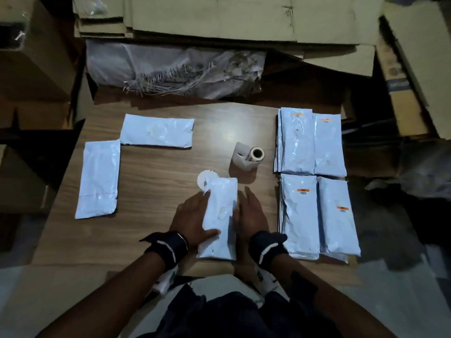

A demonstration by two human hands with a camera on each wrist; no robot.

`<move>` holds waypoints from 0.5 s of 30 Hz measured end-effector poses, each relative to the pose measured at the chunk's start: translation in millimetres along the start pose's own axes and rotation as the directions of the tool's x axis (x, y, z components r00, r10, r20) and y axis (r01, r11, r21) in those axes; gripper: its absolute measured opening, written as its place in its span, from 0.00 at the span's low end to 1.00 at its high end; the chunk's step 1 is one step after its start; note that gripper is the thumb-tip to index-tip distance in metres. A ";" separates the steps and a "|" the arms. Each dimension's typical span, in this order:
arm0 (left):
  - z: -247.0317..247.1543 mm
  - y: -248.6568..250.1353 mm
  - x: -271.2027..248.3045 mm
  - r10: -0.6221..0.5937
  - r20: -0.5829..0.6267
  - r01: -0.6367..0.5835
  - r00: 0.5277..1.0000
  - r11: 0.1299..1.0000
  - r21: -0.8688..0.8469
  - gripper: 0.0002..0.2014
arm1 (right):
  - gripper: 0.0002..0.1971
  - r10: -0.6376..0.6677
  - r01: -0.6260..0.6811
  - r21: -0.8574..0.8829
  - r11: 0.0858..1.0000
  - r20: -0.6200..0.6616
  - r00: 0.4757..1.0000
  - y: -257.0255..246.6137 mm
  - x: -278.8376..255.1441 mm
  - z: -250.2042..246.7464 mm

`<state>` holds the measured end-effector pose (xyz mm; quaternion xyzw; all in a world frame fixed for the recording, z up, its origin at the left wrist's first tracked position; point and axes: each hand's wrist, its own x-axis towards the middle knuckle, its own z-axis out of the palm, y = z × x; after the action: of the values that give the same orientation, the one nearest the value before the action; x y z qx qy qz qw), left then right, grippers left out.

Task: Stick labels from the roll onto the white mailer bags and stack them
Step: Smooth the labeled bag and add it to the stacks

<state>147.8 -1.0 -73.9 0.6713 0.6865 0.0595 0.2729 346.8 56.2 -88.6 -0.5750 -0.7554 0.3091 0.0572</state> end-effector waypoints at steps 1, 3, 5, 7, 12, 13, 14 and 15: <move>1.0 0.8 4.0 0.053 0.064 -0.060 0.997 0.992 0.110 0.65 | 0.30 -0.111 0.110 -0.043 0.993 -0.019 0.994 -3.0 -0.3 4.6; 5.0 3.4 15.2 0.107 0.204 -0.159 0.973 0.953 0.258 0.71 | 0.32 -0.283 0.287 -0.112 0.951 0.046 0.958 -6.1 2.6 20.6; 6.2 7.3 25.2 0.115 0.277 -0.207 0.954 0.921 0.331 0.74 | 0.34 -0.278 0.298 -0.140 0.944 0.148 0.949 -7.9 2.3 35.8; 6.8 7.9 31.9 0.095 0.323 -0.214 0.942 0.909 0.357 0.75 | 0.36 -0.221 0.249 -0.160 0.955 0.177 0.959 -5.9 0.8 44.2; 7.8 7.1 37.5 0.080 0.365 -0.209 0.928 0.920 0.330 0.76 | 0.37 -0.211 0.244 -0.187 0.951 0.179 0.961 -1.5 2.3 46.8; 8.5 6.0 38.3 0.079 0.372 -0.208 0.925 0.924 0.321 0.76 | 0.37 -0.213 0.247 -0.189 0.950 0.185 0.959 -0.8 3.1 46.7; 9.6 4.6 38.7 0.078 0.378 -0.206 0.922 0.927 0.312 0.76 | 0.37 -0.217 0.252 -0.190 0.949 0.186 0.958 -0.2 3.2 46.6; 10.2 3.6 39.2 0.076 0.384 -0.204 0.920 0.930 0.305 0.76 | 0.37 -0.219 0.256 -0.195 0.947 0.191 0.957 0.2 3.5 46.6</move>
<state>157.6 33.8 -92.4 0.7555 0.5729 -0.1657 0.2712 325.3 40.7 -127.0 -0.4546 -0.8505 0.2625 -0.0324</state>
